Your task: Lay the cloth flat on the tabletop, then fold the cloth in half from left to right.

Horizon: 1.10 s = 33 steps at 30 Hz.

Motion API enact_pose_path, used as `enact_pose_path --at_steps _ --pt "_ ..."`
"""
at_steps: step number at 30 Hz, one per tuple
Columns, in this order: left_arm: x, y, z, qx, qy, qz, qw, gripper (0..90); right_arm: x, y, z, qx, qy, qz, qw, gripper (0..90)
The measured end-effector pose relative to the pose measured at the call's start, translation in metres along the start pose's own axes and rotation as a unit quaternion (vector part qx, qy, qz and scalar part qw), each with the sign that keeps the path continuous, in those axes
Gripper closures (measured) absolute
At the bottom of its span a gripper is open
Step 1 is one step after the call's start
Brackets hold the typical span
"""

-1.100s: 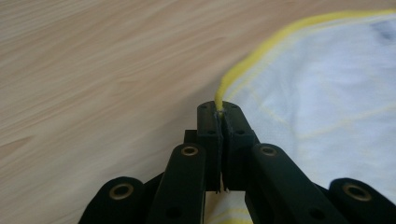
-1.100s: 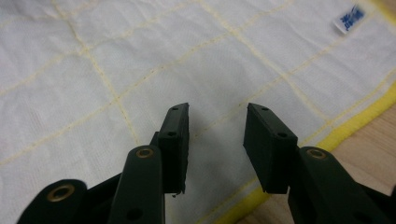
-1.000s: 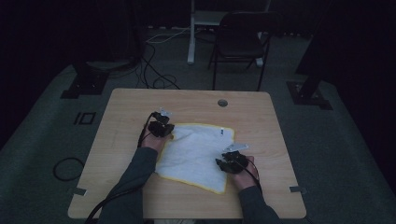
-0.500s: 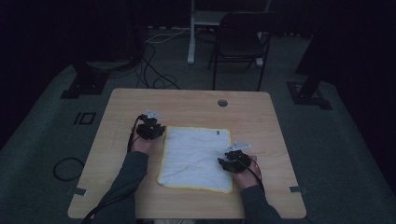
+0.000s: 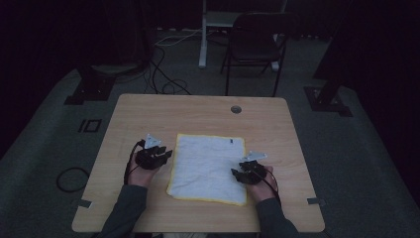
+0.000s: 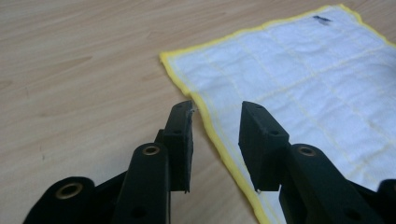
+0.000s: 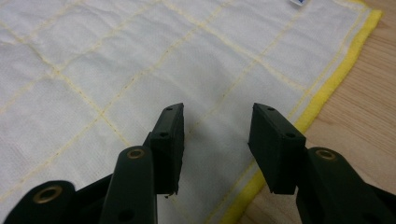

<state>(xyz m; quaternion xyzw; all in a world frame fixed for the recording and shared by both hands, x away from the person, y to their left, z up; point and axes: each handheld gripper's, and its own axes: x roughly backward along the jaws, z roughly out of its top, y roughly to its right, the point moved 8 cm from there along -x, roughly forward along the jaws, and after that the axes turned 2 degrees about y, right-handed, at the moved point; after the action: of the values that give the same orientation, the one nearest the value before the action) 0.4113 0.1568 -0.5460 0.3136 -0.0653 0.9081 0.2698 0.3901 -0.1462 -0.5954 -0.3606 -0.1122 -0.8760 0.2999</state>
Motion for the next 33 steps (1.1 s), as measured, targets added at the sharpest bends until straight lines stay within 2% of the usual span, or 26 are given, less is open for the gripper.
enact_pose_path --at_steps 7,13,22,25,33 --pt "0.011 0.002 -0.015 0.018 0.015 -0.001 0.9997 62.9 0.000 0.001 0.000 -0.002 0.002 0.005 1.0000 55.0" --pt "0.011 -0.006 -0.026 0.026 0.002 0.000 0.9996 61.0 0.000 0.001 0.000 -0.002 0.003 0.007 1.0000 54.8" --pt "0.000 -0.003 -0.033 0.029 -0.010 -0.006 0.9995 58.9 0.000 0.001 0.000 -0.002 0.003 0.007 1.0000 54.5" --pt "-0.006 0.001 -0.033 0.025 -0.012 -0.009 0.9996 58.2 0.000 0.001 0.000 -0.002 0.003 0.007 1.0000 54.3" --pt "-0.022 0.002 -0.034 0.029 -0.018 -0.011 0.9994 56.1 0.000 0.000 0.000 -0.002 0.005 0.004 1.0000 53.6"
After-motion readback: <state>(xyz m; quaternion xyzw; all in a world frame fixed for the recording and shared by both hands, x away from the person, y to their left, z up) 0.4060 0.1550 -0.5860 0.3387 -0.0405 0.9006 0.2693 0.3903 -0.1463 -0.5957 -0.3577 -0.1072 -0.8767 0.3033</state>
